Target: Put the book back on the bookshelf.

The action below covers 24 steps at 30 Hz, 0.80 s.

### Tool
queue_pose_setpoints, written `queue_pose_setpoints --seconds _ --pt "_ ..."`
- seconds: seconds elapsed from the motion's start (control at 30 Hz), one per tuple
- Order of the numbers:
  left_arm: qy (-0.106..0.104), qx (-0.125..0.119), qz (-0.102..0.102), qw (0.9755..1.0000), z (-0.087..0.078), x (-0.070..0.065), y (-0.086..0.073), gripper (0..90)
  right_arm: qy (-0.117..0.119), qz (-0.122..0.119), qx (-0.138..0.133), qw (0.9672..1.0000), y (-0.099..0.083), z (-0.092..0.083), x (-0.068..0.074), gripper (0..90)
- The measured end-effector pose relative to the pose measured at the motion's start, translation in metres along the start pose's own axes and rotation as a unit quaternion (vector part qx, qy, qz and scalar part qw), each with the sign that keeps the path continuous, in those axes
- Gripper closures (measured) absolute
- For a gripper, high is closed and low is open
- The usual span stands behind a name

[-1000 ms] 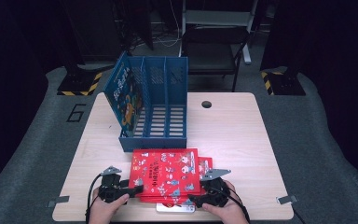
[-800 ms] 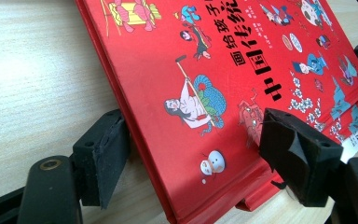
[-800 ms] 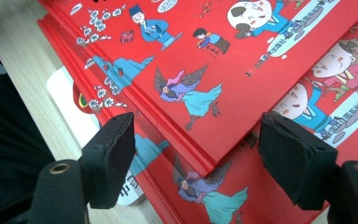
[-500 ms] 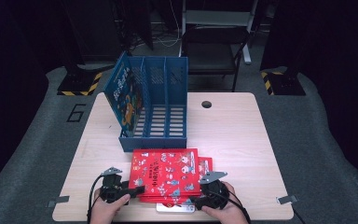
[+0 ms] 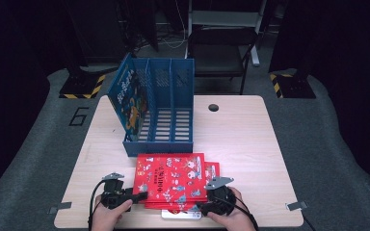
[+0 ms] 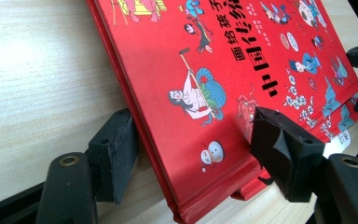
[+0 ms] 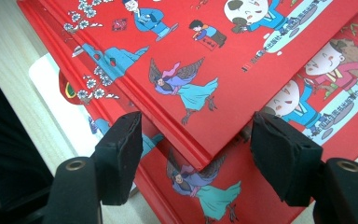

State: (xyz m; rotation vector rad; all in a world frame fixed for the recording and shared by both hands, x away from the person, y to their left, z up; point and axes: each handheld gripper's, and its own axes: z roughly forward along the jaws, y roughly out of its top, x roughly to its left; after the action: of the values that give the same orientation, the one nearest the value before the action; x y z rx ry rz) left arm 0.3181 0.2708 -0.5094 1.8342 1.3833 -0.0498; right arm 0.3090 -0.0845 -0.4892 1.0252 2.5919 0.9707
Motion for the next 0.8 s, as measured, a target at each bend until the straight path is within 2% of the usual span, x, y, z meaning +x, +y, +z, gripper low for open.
queue_pose_setpoints --seconds 0.1,0.13,0.2,0.23,0.33,0.37,0.43,0.57,0.67,0.7,0.8 --pt "0.001 0.001 -0.010 0.9999 -0.002 0.000 0.000 33.8 0.005 0.004 -0.012 0.9999 0.001 0.002 -0.001 32.1" --pt "0.003 0.001 -0.005 1.0000 -0.003 0.001 0.000 34.0 0.004 0.005 -0.011 0.9999 0.001 0.002 -0.002 31.9" --pt "0.004 -0.003 -0.012 0.9999 -0.005 0.002 0.000 34.4 0.016 0.016 -0.022 0.9995 0.001 0.004 -0.003 31.6" --pt "0.002 0.004 -0.013 0.9999 -0.007 0.003 0.000 34.7 0.021 0.021 -0.021 0.9994 0.002 0.004 -0.003 31.6" --pt "0.011 -0.004 -0.015 0.9998 -0.009 0.006 0.000 35.0 0.025 0.018 -0.030 0.9991 0.004 0.007 -0.001 31.5" --pt "0.013 0.000 -0.015 0.9998 -0.011 0.007 0.000 35.1 0.027 0.011 -0.025 0.9993 0.005 0.008 -0.001 31.5" --pt "0.018 0.001 -0.018 0.9997 -0.014 0.010 0.000 35.1 0.027 0.009 -0.031 0.9991 0.007 0.011 0.001 31.5" --pt "0.032 -0.008 -0.034 0.9989 -0.020 0.014 -0.002 34.9 0.040 -0.002 -0.032 0.9987 0.013 0.017 0.004 31.5" --pt "0.037 -0.013 -0.038 0.9985 -0.024 0.016 -0.004 35.3 0.044 -0.012 -0.034 0.9984 0.019 0.021 0.005 31.6" --pt "0.040 -0.013 -0.031 0.9987 -0.025 0.018 -0.004 35.4 0.047 -0.013 -0.035 0.9982 0.020 0.021 0.005 31.6" --pt "0.039 -0.014 -0.038 0.9984 -0.026 0.018 -0.006 37.0 0.045 -0.018 -0.033 0.9983 0.022 0.021 0.005 32.1"
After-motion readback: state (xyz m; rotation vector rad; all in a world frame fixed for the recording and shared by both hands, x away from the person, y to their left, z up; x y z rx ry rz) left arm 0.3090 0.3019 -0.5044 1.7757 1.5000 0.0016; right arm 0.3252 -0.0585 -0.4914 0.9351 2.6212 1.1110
